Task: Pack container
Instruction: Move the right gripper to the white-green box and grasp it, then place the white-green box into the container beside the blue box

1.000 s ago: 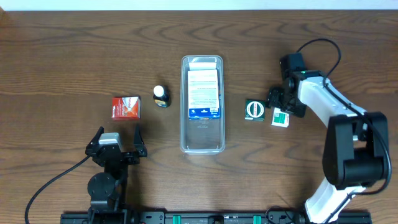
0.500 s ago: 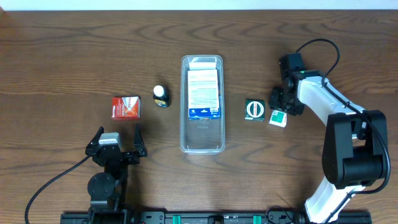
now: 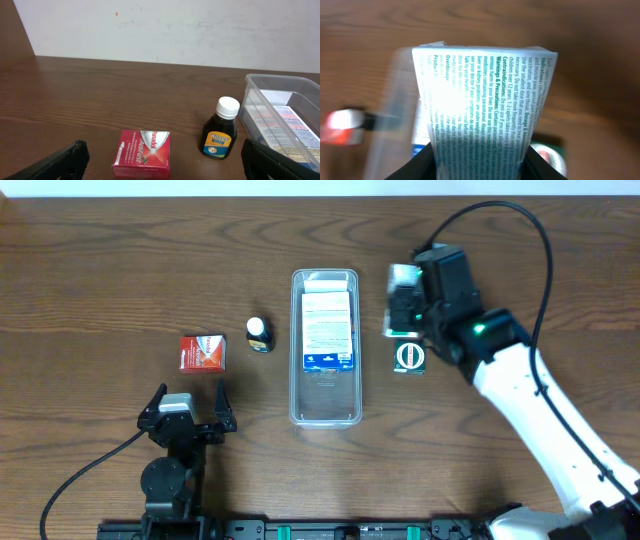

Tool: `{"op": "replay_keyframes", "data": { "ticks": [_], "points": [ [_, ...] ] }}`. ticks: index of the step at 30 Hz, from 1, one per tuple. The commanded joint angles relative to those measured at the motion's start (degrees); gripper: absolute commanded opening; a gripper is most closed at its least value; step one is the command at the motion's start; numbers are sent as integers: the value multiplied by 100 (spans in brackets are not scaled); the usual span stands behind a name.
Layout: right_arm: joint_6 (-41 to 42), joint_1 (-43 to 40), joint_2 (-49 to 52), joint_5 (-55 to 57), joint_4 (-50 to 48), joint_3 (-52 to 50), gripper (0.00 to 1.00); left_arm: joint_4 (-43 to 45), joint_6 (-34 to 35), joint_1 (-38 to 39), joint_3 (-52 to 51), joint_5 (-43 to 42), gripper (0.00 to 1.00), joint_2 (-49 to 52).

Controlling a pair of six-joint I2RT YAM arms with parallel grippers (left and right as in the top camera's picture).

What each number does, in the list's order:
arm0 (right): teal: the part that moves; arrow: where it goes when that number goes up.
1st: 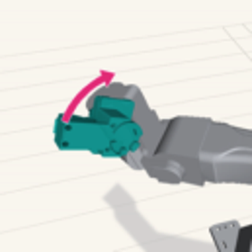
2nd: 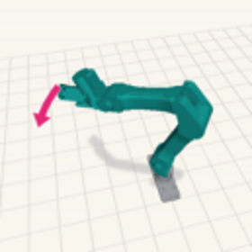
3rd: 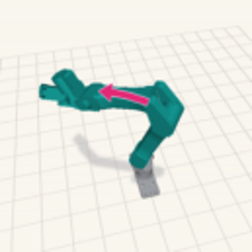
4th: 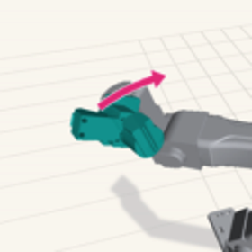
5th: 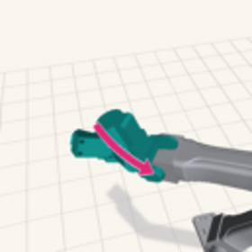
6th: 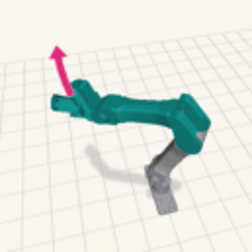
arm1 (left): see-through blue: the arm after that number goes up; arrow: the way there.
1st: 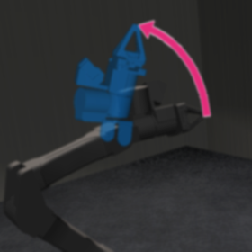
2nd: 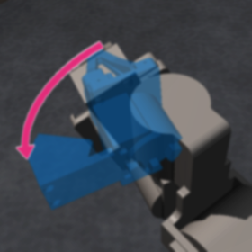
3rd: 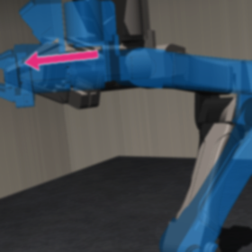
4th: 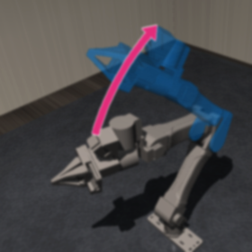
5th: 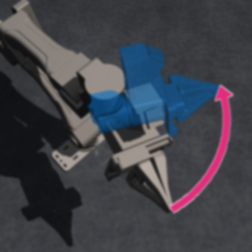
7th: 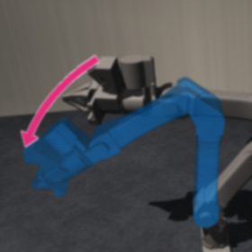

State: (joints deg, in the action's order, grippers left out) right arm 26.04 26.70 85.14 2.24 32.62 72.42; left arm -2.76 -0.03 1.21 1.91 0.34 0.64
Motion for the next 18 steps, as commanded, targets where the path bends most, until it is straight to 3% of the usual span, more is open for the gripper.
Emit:
{"op": "replay_keyframes", "data": {
  "ticks": [1,6,18],
  "points": [
    [-81,522,221,107,-234,17,39,-127,-37,-28,-168,28,98,-24],
    [83,975,911,122,-914,17,44,-127,-37,-28,-168,28,98,-26],
    [179,1016,2439,-601,-2507,17,53,-127,-37,-28,-168,28,98,-26]
  ]
}}
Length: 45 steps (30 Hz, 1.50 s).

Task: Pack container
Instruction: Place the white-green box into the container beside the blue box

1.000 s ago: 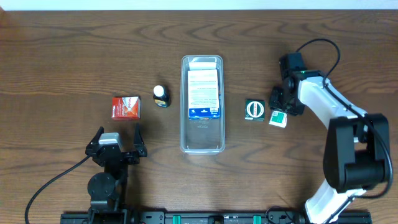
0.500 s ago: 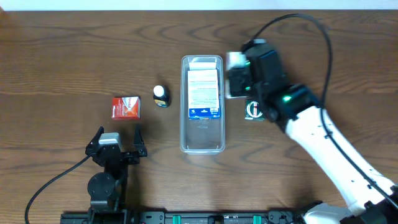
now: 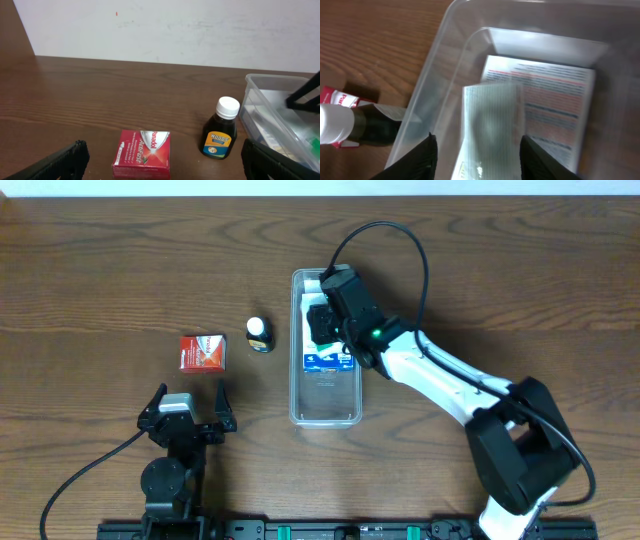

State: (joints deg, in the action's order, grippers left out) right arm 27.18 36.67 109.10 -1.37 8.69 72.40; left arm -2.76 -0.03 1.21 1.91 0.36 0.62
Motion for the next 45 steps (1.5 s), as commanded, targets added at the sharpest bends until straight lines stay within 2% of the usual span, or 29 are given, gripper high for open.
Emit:
{"op": "replay_keyframes", "data": {
  "ticks": [1,4,8,11,17,22,28,30,38,45],
  "points": [
    [66,20,46,-254,-170,20,56,-127,-37,-28,-168,26,98,-24],
    [61,15,39,-345,-258,22,57,-129,-37,-28,-168,26,98,-22],
    [42,-24,24,-326,-195,24,54,-127,-37,-28,-168,26,98,-22],
    [42,-96,24,-315,17,24,42,-127,-37,-28,-168,26,98,-24],
    [37,-212,15,-50,236,42,28,-127,-37,-28,-168,26,98,-24],
    [-442,-251,-81,92,1003,487,12,-127,-37,-28,-168,26,98,-24],
    [-1281,-153,-85,529,2874,1665,12,-127,-37,-28,-168,26,98,-22],
    [-1357,-149,-83,544,3143,1864,12,-127,-37,-28,-168,26,98,-24],
    [-1360,-127,195,378,3073,1875,8,-127,-37,-28,-168,26,98,-24],
    [-1714,-136,660,369,3080,1878,8,-127,-37,-28,-168,26,98,-24]
  ]
}}
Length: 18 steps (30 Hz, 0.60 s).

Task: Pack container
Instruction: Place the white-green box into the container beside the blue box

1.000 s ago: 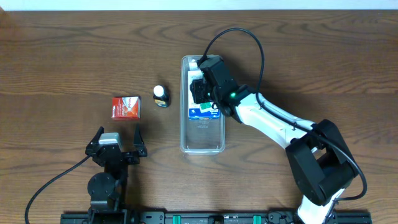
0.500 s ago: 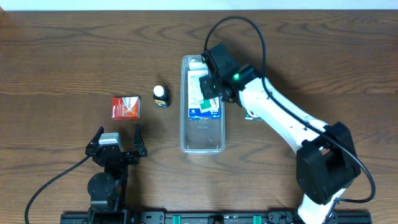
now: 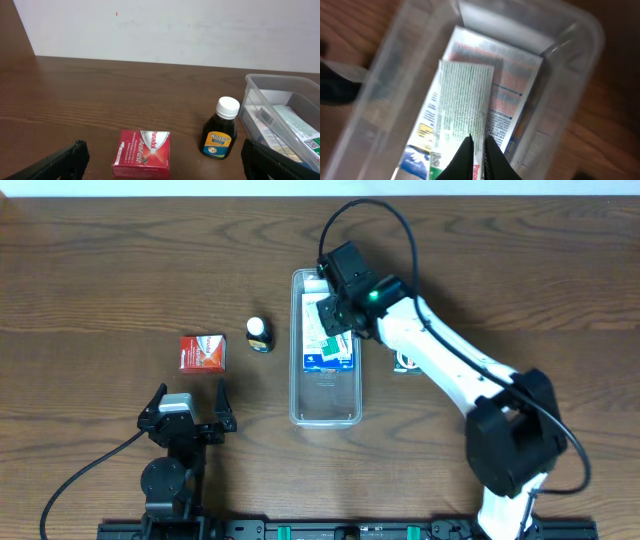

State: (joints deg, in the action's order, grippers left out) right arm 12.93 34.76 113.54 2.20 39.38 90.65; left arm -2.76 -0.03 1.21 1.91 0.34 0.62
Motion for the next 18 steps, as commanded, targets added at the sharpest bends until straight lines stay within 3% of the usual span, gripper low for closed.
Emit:
{"op": "replay_keyframes", "data": {
  "ticks": [1,18],
  "points": [
    [-328,55,264,11,24,52,8,-127,-37,-28,-168,28,98,-22],
    [-861,175,424,-949,90,50,8,-127,-37,-28,-168,28,98,-24]
  ]
}}
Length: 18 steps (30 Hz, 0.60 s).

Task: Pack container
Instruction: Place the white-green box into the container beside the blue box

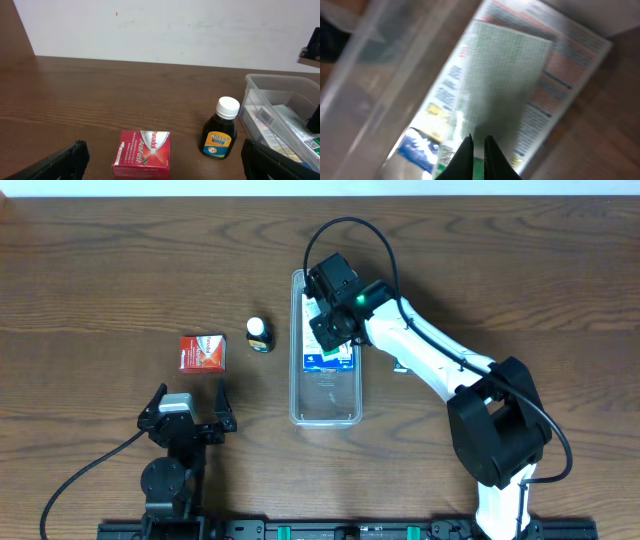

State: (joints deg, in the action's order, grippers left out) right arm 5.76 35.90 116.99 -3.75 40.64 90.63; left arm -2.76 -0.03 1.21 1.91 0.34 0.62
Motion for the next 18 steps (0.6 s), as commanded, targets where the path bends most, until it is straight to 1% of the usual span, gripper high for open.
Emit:
{"op": "replay_keyframes", "data": {
  "ticks": [1,3,6,9,13,18],
  "points": [
    [-109,63,79,-363,-59,52,8,-127,-37,-28,-168,28,98,-24],
    [-111,61,79,-304,-101,52,8,-127,-37,-28,-168,28,98,-22],
    [-118,50,76,466,-59,74,6,-127,-37,-28,-168,28,98,-22],
    [-470,37,76,938,98,201,8,-127,-37,-28,-168,28,98,-24],
    [-728,37,79,1419,98,236,8,-127,-37,-28,-168,28,98,-24],
    [-824,48,188,1416,94,236,6,-127,-37,-28,-168,28,98,-24]
  ]
}}
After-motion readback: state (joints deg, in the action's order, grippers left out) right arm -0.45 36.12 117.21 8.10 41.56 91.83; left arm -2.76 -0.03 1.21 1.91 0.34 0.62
